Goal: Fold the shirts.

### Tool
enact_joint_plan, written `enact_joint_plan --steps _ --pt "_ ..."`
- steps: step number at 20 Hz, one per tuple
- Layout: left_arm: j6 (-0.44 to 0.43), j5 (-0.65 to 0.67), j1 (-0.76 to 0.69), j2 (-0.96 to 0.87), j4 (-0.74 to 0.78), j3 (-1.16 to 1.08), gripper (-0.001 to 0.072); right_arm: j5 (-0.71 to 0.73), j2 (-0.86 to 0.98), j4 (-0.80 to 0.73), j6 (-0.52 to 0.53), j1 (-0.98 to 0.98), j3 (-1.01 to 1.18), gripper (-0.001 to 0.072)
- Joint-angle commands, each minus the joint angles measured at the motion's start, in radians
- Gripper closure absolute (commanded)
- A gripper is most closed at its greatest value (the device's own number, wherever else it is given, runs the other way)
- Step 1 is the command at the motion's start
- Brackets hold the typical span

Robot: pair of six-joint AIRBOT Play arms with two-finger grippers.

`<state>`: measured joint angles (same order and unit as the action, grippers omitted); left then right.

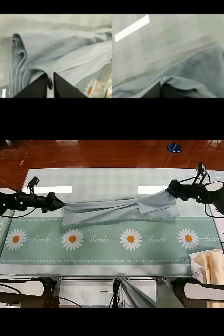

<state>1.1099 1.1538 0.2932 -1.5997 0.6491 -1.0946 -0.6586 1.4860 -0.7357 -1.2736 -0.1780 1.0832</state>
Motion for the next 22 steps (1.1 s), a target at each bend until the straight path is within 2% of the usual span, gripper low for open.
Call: enact_joint_plan --steps 1,3,4,6,7,9,10,12,15,19,22 --pt "-0.012 0.020 0.009 -0.044 0.002 -0.009 0.0466 -0.015 0.035 -0.008 -0.001 0.001 0.004 0.0490" --pt "-0.060 0.071 0.055 -0.036 0.003 -0.029 0.0438 -0.022 0.011 -0.008 0.005 -0.018 0.006 0.0277" --pt "-0.063 0.111 0.095 -0.032 0.004 -0.051 0.0438 -0.035 -0.015 -0.021 0.011 -0.042 0.013 0.0231" --pt "-0.058 0.180 0.206 -0.013 0.005 -0.114 0.0439 -0.103 -0.078 -0.155 0.010 -0.108 0.053 0.0226" --pt "-0.048 0.186 0.256 0.006 0.005 -0.135 0.0439 -0.189 -0.089 -0.290 -0.013 -0.134 0.088 0.0226" --pt "-0.048 0.171 0.326 0.061 0.005 -0.144 0.0439 -0.420 -0.066 -0.549 -0.035 -0.163 0.151 0.0163" --pt "-0.051 0.174 0.342 0.087 0.005 -0.144 0.0439 -0.475 -0.047 -0.585 -0.011 -0.174 0.155 0.0134" --pt "-0.055 0.188 0.341 0.125 0.005 -0.144 0.0439 -0.484 -0.001 -0.500 0.008 -0.209 0.155 0.0122" --pt "-0.054 0.201 0.317 0.171 0.005 -0.144 0.0440 -0.459 0.104 -0.264 0.065 -0.251 0.157 0.0120" --pt "-0.050 0.188 0.276 0.190 0.005 -0.144 0.0444 -0.510 0.219 -0.102 0.173 -0.234 0.158 0.0122" --pt "-0.050 0.175 0.235 0.189 0.005 -0.144 0.0445 -0.464 0.266 -0.067 0.185 -0.168 0.158 0.0124"
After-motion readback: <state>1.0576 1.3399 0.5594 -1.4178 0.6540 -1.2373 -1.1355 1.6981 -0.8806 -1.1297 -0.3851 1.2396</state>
